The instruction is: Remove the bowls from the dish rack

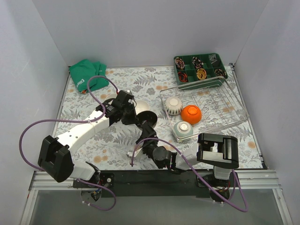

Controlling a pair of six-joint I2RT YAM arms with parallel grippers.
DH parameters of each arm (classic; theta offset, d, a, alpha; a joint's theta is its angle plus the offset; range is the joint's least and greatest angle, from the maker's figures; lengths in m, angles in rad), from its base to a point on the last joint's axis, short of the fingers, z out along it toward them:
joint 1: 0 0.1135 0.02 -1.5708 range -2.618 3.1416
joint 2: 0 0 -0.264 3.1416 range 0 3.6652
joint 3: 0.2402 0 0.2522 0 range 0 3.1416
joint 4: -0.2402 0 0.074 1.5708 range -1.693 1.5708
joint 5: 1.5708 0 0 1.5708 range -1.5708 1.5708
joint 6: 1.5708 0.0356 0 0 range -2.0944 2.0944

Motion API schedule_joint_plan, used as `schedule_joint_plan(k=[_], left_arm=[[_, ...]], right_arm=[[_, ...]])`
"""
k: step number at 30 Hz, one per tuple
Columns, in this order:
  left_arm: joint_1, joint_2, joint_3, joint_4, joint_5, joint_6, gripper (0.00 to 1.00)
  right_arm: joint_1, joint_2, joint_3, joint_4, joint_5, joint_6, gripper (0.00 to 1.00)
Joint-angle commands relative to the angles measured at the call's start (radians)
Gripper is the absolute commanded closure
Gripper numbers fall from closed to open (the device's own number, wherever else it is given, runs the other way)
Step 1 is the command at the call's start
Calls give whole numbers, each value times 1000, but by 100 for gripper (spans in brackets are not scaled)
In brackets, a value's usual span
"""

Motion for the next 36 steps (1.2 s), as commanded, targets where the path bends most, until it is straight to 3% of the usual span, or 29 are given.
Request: schedule_joint_plan(k=[1, 9, 15, 19, 27, 36], left_arm=[[11, -71, 75, 17, -189, 51, 100], [13, -95, 92, 92, -438, 131, 100], [45, -110, 63, 214, -547, 238, 100], [115, -108, 40, 287, -530, 272, 100], [303, -111, -35, 402, -467, 300, 100], [384, -62, -86, 484, -412, 323, 100]], right_arm=[[-3, -25, 17, 457, 55, 82, 18], [-2, -89, -19, 329, 75, 249, 11], [-2, -216, -12, -35, 43, 487, 10], [-3, -317, 19, -292, -5, 709, 10], [-28, -461, 66, -656, -90, 940, 9], [-166, -609, 51, -847, -297, 1206, 9]])
